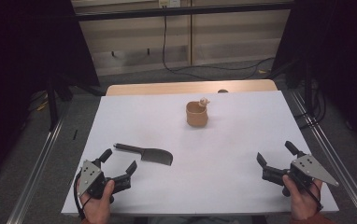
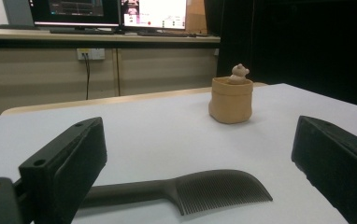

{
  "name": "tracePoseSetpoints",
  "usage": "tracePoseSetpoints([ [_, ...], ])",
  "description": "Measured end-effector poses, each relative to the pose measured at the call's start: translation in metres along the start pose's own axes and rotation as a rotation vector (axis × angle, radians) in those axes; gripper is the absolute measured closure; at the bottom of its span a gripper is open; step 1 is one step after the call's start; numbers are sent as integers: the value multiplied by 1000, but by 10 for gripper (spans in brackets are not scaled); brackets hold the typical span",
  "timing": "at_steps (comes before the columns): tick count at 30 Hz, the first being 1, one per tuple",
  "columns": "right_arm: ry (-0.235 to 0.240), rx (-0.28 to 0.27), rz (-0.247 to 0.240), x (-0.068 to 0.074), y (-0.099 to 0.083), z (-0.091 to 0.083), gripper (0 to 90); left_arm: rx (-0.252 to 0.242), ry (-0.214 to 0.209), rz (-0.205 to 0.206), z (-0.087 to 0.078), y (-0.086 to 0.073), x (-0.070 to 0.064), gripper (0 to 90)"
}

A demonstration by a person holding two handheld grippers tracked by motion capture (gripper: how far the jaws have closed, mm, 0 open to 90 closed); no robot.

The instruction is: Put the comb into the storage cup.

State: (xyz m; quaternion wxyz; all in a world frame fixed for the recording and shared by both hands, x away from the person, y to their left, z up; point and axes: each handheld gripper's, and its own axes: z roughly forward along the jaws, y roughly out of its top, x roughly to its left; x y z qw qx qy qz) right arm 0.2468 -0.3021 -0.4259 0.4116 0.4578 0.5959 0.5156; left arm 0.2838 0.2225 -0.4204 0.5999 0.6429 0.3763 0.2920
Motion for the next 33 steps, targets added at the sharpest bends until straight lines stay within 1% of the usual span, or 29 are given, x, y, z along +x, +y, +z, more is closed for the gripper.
tracePoseSetpoints([
  [2,6,0,6,0,0,0,0,0,-8,-14,0,0,2,30],
  [6,13,-4,7,0,0,1,0,5,-4,-17,1,0,3,20],
  [7,12,-2,10,0,0,1,0,14,-4,-29,3,0,3,21],
  [8,12,2,10,0,0,2,0,25,5,-26,4,0,4,23],
  [9,15,5,12,0,-1,2,0,38,19,-43,4,0,5,27],
  [10,16,7,11,0,-1,3,0,57,35,-68,5,-1,6,28],
  [11,18,7,15,0,-1,3,0,70,36,-81,6,-2,7,29],
  [12,19,7,18,0,-1,4,0,75,18,-83,7,-1,9,34],
  [13,19,7,18,0,-1,4,0,75,18,-83,7,-1,9,37],
  [14,25,8,20,0,-1,5,0,75,1,-82,10,1,10,36],
  [15,23,10,18,0,-1,5,0,81,-5,-76,11,2,10,39],
  [16,25,12,16,0,-1,6,0,92,-16,-59,11,4,11,45],
  [19,32,15,22,0,-1,6,0,89,-21,-53,13,6,11,43],
  [20,33,15,23,0,-1,6,0,53,-57,-112,12,8,11,41],
  [21,36,18,25,1,-1,6,0,48,-66,-113,12,8,11,30],
  [22,40,21,25,1,-2,6,0,53,-62,-95,13,9,10,24],
  [23,43,22,27,1,-2,6,0,53,-62,-95,13,9,10,25],
  [24,47,21,26,1,-2,5,0,50,-72,-72,14,9,7,25],
  [25,49,20,24,1,-2,5,0,50,-72,-72,14,9,7,25],
  [26,51,15,25,2,-1,4,0,59,-71,-50,15,10,6,24],
  [27,51,15,25,2,-1,4,0,59,-71,-50,15,10,6,23],
  [29,57,12,21,2,-1,3,0,90,-67,-28,18,12,5,16],
  [30,57,11,22,3,-1,3,0,86,-71,-24,19,12,4,16],
  [31,59,11,21,3,-1,3,0,76,-97,-5,21,15,3,16],
  [33,52,16,19,3,-1,3,0,50,-99,20,23,18,2,16],
])
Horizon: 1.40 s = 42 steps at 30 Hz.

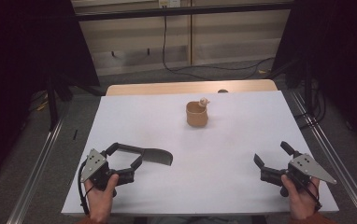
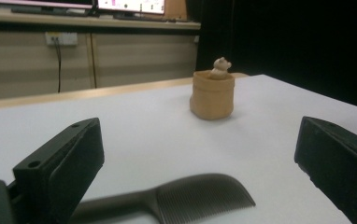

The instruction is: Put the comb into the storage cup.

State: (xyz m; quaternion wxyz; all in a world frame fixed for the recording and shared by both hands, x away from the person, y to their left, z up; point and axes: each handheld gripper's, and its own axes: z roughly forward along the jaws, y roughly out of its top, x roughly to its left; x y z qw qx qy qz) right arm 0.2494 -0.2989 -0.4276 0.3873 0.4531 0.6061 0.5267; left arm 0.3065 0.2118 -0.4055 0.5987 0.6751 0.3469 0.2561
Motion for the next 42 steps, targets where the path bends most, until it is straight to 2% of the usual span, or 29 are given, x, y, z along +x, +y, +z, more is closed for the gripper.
tracePoseSetpoints([
  [3,-1,-1,-3,0,0,1,0,-11,5,17,5,3,1,14],
  [9,4,-5,1,1,0,0,0,-21,9,14,11,5,4,13],
  [10,4,-7,2,0,0,0,0,-18,32,38,12,5,4,11],
  [12,7,-3,2,1,0,1,0,-18,37,39,15,7,5,13],
  [14,9,-6,0,1,0,1,0,-16,17,47,17,8,7,13],
  [19,8,-7,-2,1,0,0,0,-30,18,60,24,11,10,14],
  [23,10,-8,2,1,0,1,0,-33,26,30,30,14,15,39],
  [28,12,-8,-1,1,0,0,0,-38,44,37,37,17,21,32],
  [31,15,-7,1,1,0,0,0,-41,63,23,42,17,29,29],
  [34,17,-8,0,1,0,1,0,-39,66,22,44,18,33,30],
  [36,16,-8,0,1,0,1,0,-44,83,34,48,22,38,36],
  [39,16,-8,1,1,0,1,0,-56,93,7,53,24,41,39],
  [42,16,-7,1,1,0,1,0,-57,98,25,60,26,42,59],
])
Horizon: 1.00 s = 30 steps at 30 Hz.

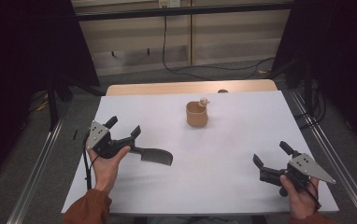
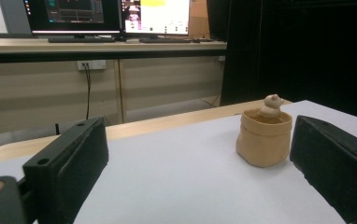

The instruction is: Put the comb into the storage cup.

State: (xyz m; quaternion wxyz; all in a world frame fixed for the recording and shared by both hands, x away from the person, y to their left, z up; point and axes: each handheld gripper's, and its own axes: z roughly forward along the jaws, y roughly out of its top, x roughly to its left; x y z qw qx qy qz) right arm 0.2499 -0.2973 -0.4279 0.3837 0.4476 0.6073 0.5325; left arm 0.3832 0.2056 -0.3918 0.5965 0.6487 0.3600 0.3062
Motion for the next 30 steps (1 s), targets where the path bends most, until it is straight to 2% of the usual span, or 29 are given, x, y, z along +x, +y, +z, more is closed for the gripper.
tracePoseSetpoints([
  [3,1,0,0,0,0,0,0,14,-7,-3,5,0,1,104],
  [5,1,0,-1,0,0,0,0,27,-4,24,9,1,1,107],
  [6,1,0,-2,0,0,0,0,25,3,42,11,0,2,139],
  [8,-1,0,-1,0,0,0,0,25,9,30,12,-1,4,187],
  [9,-1,1,0,0,0,0,0,29,16,8,12,-6,6,213],
  [12,2,0,-1,0,0,0,0,46,8,16,11,-9,9,299],
  [14,7,1,-2,0,0,1,0,52,21,18,10,-11,12,330],
  [15,6,3,-6,0,0,0,0,28,29,-2,9,-13,15,354],
  [18,8,2,-3,0,0,1,0,24,49,7,9,-14,17,425],
  [19,10,4,-5,0,-1,0,0,12,62,-6,9,-16,19,434],
  [23,14,0,-3,0,0,0,0,11,55,3,9,-17,20,532],
  [25,15,0,-4,0,0,0,0,5,64,21,8,-16,19,589],
  [30,15,0,-5,0,0,0,0,14,51,11,8,-16,19,755],
])
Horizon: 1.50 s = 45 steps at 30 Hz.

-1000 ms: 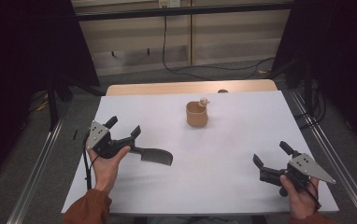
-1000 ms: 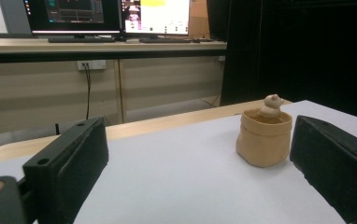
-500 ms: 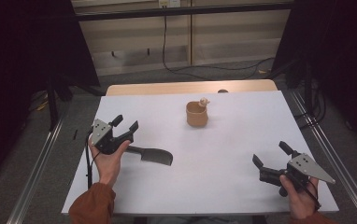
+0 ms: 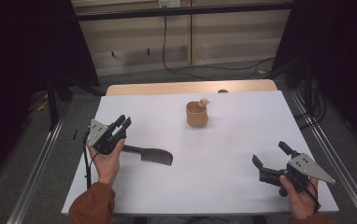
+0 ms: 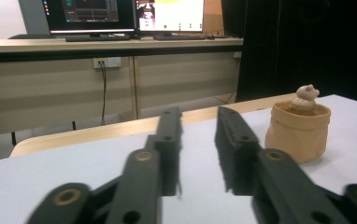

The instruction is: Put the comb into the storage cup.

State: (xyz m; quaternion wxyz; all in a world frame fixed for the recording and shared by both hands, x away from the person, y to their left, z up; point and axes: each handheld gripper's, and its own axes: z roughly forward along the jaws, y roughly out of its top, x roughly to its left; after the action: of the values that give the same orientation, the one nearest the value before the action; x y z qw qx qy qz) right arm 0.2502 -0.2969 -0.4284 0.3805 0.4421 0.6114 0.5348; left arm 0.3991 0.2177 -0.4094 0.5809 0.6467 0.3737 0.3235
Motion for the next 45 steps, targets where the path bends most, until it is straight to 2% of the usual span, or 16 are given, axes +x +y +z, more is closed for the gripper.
tracePoseSetpoints([
  [1,0,0,0,0,0,0,0,7,-9,-1,0,0,0,755],
  [4,0,0,1,0,0,0,0,10,-28,-10,-1,0,1,900],
  [10,-1,-1,2,0,0,-1,0,33,-22,-20,-1,0,4,900],
  [15,1,-3,3,0,0,-1,0,101,-56,-33,3,-2,9,900],
  [18,5,-4,3,0,0,-1,0,121,-46,-42,3,-1,11,900],
  [22,5,-4,3,0,0,-1,0,143,-50,-76,2,1,16,900],
  [26,6,3,4,0,0,0,0,207,-73,-114,6,5,19,900],
  [31,8,6,3,0,0,0,0,241,-70,-114,12,12,23,900],
  [32,6,6,5,0,0,0,0,250,-51,-106,13,13,25,900],
  [33,6,5,4,0,0,0,0,293,-42,-153,15,12,31,900],
  [34,6,4,2,0,0,0,0,298,-34,-175,15,10,33,900],
  [37,10,3,4,0,0,-1,0,356,-19,-118,14,8,35,900],
  [39,10,5,3,0,0,-1,0,365,-23,-114,14,8,36,900],
  [42,10,6,2,1,0,-1,0,439,-44,-116,14,7,43,900],
  [44,10,5,0,0,0,-1,0,481,-54,-92,15,7,43,900],
  [45,9,5,2,0,0,-1,0,481,-54,-92,15,7,43,900],
])
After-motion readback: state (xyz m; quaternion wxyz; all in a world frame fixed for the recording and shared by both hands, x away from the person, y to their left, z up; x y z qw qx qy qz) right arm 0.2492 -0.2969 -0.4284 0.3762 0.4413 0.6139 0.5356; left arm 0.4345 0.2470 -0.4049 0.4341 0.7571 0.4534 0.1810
